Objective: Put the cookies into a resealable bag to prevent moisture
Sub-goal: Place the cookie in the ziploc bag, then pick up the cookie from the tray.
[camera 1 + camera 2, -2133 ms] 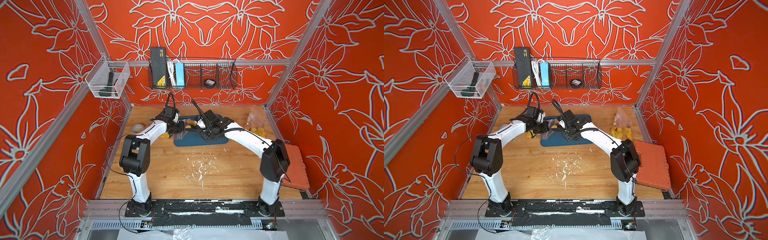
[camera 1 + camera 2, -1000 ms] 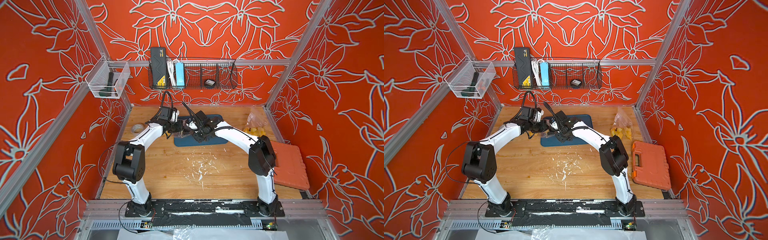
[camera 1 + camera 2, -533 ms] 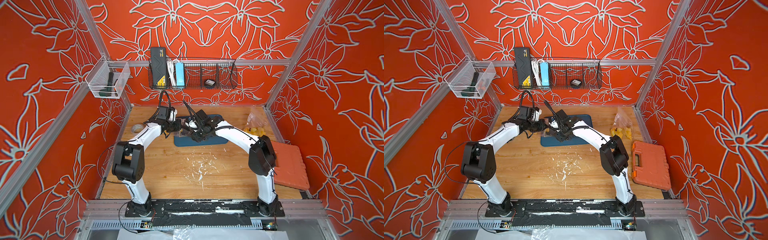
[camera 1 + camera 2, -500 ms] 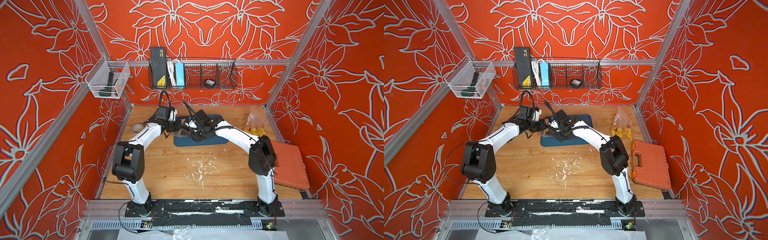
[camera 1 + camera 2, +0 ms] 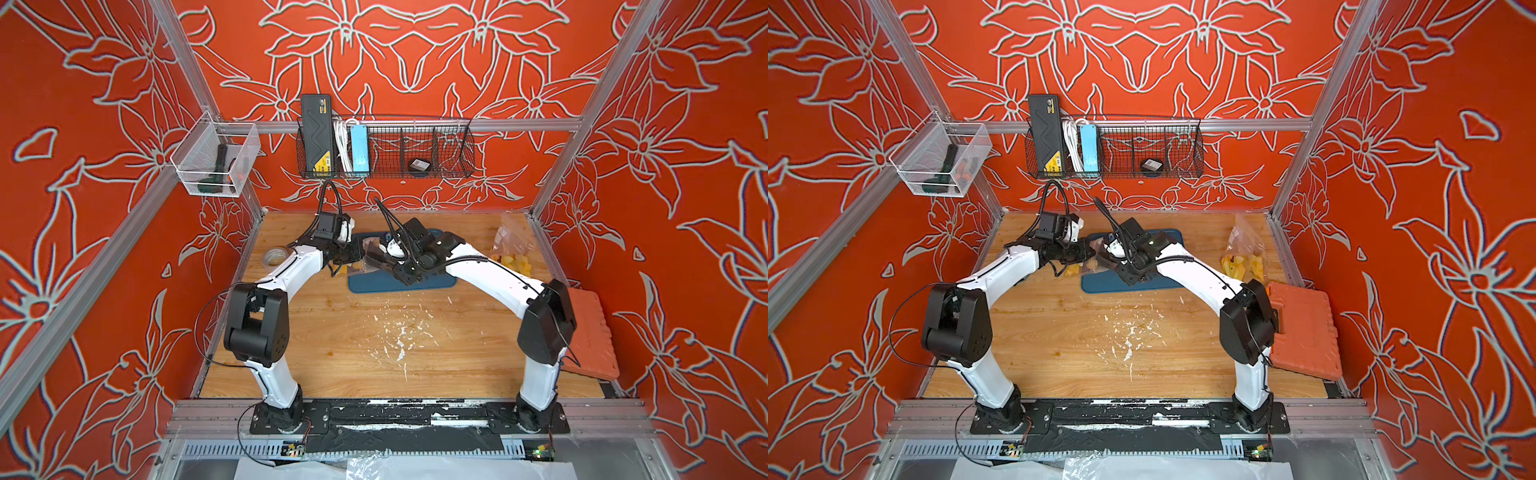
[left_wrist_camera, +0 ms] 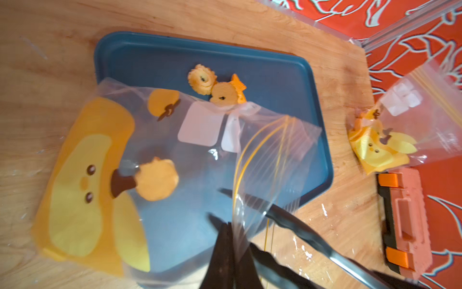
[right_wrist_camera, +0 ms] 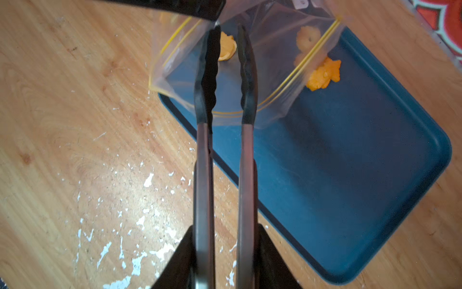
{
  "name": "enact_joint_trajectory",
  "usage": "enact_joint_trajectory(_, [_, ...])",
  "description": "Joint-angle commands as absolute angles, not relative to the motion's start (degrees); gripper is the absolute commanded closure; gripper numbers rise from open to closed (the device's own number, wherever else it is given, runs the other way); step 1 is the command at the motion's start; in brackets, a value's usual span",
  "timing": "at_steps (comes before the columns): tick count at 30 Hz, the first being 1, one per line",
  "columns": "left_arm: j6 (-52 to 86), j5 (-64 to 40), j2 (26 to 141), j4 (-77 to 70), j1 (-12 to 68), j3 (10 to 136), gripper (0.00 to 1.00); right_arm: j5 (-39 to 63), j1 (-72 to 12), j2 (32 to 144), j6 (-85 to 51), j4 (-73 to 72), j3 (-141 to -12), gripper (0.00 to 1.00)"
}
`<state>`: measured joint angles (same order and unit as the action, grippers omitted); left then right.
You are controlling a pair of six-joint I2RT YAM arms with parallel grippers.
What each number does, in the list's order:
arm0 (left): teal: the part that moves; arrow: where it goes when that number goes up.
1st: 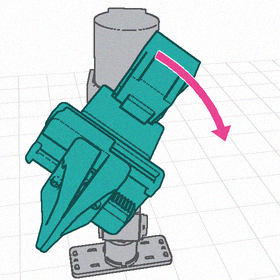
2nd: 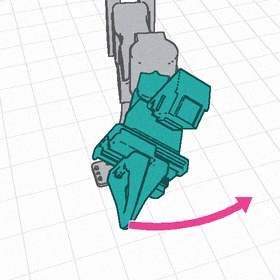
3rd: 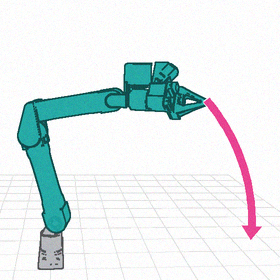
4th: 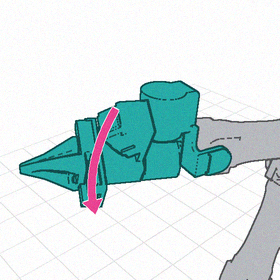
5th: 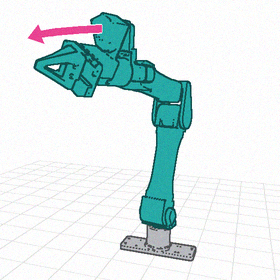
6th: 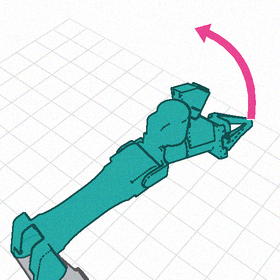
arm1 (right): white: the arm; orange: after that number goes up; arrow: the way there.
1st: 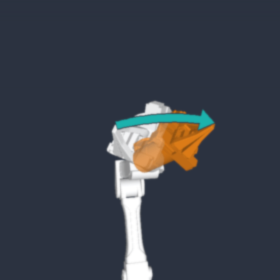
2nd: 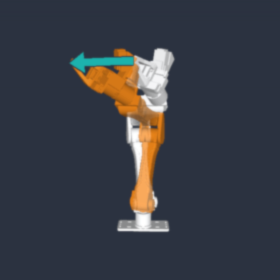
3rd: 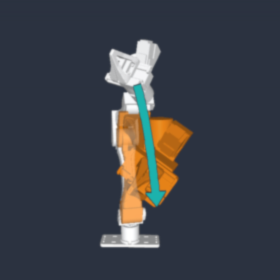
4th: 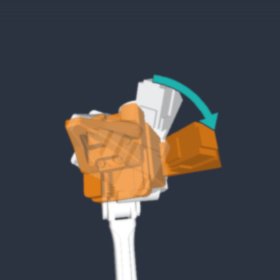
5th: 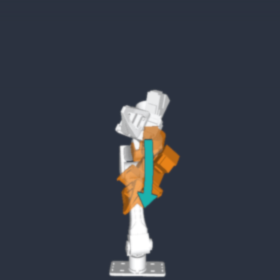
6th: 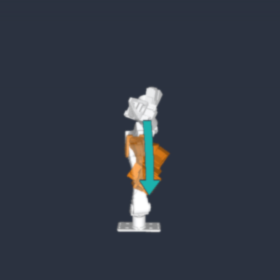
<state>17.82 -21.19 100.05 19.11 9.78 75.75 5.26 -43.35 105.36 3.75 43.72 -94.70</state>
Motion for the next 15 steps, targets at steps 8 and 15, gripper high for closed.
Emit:
enact_joint_trajectory(8, [16.94, -18.31, 100.2, 20.68, 9.4, 76.2, 1.0, 1.56, -42.96, 92.19, 0.56, 39.58, -83.21, 0.63])
enact_joint_trajectory(15, [17.25, -16.59, 99.72, 20.92, 9.01, 76.03, 1.0, 3.3, -39.83, 84.96, -5.17, 30.88, -74.2, 0.63])
